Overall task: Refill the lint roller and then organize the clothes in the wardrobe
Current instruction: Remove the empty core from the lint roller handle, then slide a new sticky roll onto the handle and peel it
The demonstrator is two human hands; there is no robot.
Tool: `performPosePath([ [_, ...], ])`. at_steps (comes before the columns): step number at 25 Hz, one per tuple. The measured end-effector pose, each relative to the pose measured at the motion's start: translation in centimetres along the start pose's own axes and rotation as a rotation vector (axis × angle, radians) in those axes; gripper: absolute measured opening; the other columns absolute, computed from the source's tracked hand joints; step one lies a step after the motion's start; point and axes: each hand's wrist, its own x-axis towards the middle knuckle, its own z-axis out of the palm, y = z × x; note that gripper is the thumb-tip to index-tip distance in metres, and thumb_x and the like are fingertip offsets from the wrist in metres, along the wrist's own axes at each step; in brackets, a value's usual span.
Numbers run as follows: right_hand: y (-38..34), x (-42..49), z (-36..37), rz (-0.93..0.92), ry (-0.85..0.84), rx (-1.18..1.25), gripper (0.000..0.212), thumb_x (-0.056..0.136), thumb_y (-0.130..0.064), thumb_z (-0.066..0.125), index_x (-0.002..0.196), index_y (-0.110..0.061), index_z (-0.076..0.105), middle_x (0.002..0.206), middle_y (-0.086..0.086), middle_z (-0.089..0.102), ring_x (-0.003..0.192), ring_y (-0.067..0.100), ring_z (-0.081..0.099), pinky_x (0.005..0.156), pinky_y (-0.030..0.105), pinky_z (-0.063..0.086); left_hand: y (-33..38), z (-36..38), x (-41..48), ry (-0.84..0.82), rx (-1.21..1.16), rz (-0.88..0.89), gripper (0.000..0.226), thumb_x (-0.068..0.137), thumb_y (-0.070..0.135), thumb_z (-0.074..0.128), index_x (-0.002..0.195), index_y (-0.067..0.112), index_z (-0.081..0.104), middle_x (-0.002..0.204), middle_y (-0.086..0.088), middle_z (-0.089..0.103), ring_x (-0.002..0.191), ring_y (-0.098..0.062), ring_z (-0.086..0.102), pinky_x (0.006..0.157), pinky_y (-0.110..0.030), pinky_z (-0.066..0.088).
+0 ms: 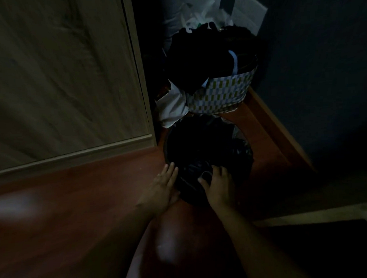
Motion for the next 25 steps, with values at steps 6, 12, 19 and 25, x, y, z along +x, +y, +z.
performPosePath([
  [6,-3.0,-6.2,-8.4,-0.073,-0.066,0.068,0.061,0.094,-0.048,0.038,0.144,-0.015,0.028,0.154,0.009,0.020,0.139,0.027,0.023,0.108,0.037,0.031,1.9,-6.6,-2.8,-0.009,-0.089,-0.034,0.080,0.094,0.033,0.041,0.145,0.011,-0.016,0.143,0.005,-0.030,0.136,-0.018,-0.024,0.117,-0.033,0.001],
  [12,-10.0,-18.4,-27.2,-0.188,-0.090,0.113,0.109,0.060,-0.073,-0.012,0.144,-0.017,0.029,0.155,0.006,0.020,0.141,0.023,0.020,0.111,0.035,0.024,11.4,-27.4,-12.0,0.021,-0.064,-0.005,0.073,0.096,0.019,0.040,0.145,0.003,-0.012,0.147,-0.001,-0.025,0.140,-0.020,-0.020,0.115,-0.030,-0.002],
  [19,-12.4,-32.8,-47.5,-0.391,0.156,0.069,0.049,0.097,-0.033,0.037,0.141,-0.011,0.033,0.151,0.012,0.027,0.138,0.028,0.026,0.111,0.036,0.025,25.8,-44.8,-25.2,0.144,-0.004,0.085,0.067,0.099,0.018,0.038,0.147,0.001,-0.006,0.157,-0.014,-0.009,0.146,-0.025,-0.008,0.117,-0.031,0.003],
  [25,-1.9,-43.5,-56.5,-0.490,0.343,0.071,0.050,0.095,-0.032,0.044,0.139,-0.009,0.036,0.151,0.014,0.028,0.138,0.029,0.026,0.113,0.040,0.026,38.7,-43.4,-33.8,0.179,-0.017,0.207,0.069,0.096,0.012,0.045,0.148,0.002,-0.001,0.157,-0.014,-0.006,0.146,-0.024,-0.005,0.115,-0.026,0.002],
])
